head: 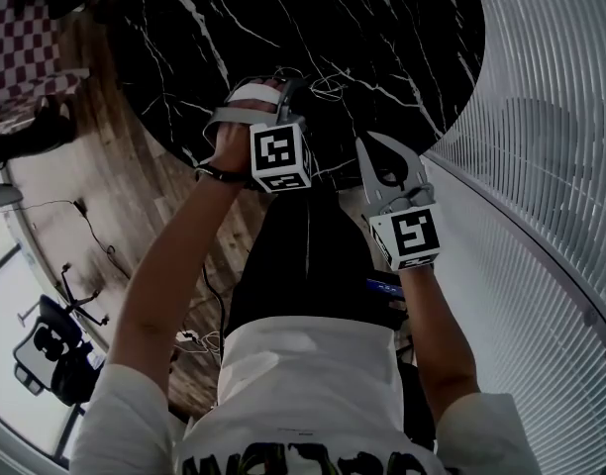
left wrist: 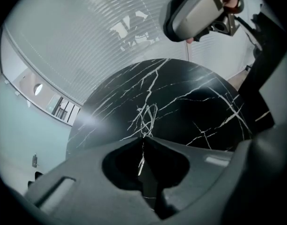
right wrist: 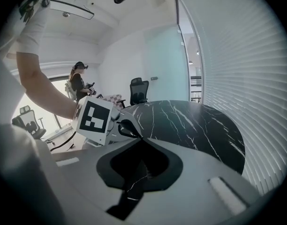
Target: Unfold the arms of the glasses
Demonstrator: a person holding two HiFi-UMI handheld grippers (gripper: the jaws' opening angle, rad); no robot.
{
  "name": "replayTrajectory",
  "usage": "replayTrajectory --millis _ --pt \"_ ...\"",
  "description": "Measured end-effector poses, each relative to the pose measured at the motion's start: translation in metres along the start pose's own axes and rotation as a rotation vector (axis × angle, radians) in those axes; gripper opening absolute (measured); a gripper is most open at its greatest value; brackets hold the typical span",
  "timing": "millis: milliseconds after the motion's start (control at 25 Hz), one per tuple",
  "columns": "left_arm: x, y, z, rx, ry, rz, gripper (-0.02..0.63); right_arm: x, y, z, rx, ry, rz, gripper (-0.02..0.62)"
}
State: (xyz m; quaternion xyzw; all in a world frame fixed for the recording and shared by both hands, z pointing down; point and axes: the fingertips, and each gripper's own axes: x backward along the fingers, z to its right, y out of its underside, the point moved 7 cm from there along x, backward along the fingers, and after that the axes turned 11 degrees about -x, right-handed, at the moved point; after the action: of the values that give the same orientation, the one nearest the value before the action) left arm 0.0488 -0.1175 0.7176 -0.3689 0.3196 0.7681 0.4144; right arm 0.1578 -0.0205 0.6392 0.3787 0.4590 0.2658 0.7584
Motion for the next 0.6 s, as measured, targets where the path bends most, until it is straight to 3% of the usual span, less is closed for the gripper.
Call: replayTrajectory --millis 280,600 --pt "0.021 0.005 -0.016 0.175 -0.024 0.050 0.009 0.003 -0.015 -0.003 0.006 -0.001 0.028 0.003" --pt "0.092 0.004 -0.038 0.629 -0.002 0.249 0.009 0.019 -0.059 -0.016 0.010 -0.022 0.084 0.003"
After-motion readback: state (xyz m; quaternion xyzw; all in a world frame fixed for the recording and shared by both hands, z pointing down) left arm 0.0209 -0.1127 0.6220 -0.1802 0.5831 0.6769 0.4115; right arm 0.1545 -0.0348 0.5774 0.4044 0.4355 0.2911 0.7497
